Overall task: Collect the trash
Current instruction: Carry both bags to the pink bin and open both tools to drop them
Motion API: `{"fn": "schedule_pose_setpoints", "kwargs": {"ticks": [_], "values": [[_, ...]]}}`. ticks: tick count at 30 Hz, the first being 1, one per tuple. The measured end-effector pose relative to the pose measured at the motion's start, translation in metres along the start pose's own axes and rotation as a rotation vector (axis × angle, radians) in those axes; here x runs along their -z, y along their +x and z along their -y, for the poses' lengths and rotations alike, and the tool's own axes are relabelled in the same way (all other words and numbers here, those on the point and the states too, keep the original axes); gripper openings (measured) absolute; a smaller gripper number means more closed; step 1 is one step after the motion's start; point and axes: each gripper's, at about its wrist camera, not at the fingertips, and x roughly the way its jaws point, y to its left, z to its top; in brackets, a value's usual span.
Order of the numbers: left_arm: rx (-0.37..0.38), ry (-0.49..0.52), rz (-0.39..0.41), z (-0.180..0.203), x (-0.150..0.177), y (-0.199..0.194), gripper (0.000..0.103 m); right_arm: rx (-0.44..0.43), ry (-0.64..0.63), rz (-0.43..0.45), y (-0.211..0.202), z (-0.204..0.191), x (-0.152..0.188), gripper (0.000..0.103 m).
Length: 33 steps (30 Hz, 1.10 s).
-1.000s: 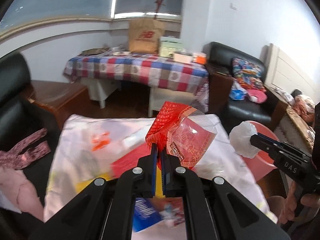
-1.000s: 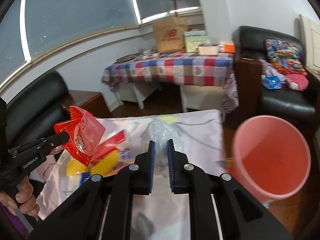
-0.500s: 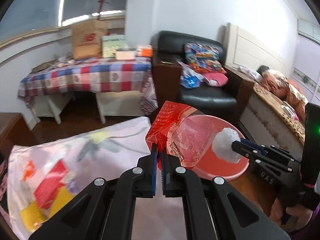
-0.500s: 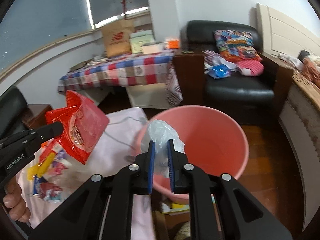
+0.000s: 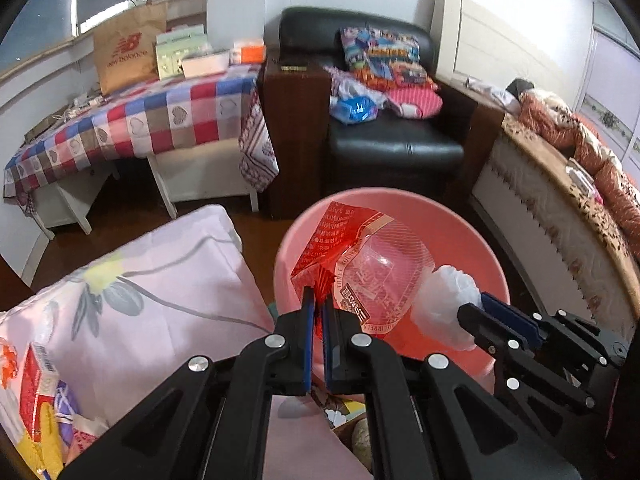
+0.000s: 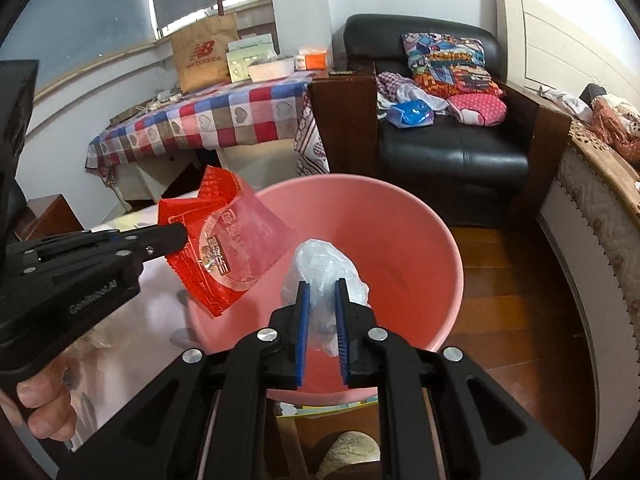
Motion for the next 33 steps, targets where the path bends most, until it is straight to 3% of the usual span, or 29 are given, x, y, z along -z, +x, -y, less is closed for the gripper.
{"fn": "schedule_pose_setpoints", "kwargs": {"ticks": [6, 12, 16, 26, 33], "values": [[0.018, 0.01, -0.049, 0.004, 0.004, 0.018, 0.004, 0.009, -0.022, -0.016, 0.005, -0.004, 0.003, 0.014], [0.042, -0.027, -0.057, -0.003, 0.005, 0.018, 0.006, 0.009, -0.008, -0.025, 0.009, -0.003, 0.002, 0.031], [0.05, -0.049, -0.044, -0.009, 0.005, 0.013, 0.013, 0.016, -0.005, -0.023, 0.009, -0.002, 0.002, 0.04], [0.062, -0.078, 0.031, -0.019, 0.009, -0.025, 0.022, -0.002, 0.005, 0.007, -0.012, -0.008, 0.003, 0.041], [0.005, -0.096, 0.091, -0.045, 0.031, -0.074, 0.028, -0.071, -0.022, 0.031, -0.035, -0.043, 0.008, 0.041]]}}
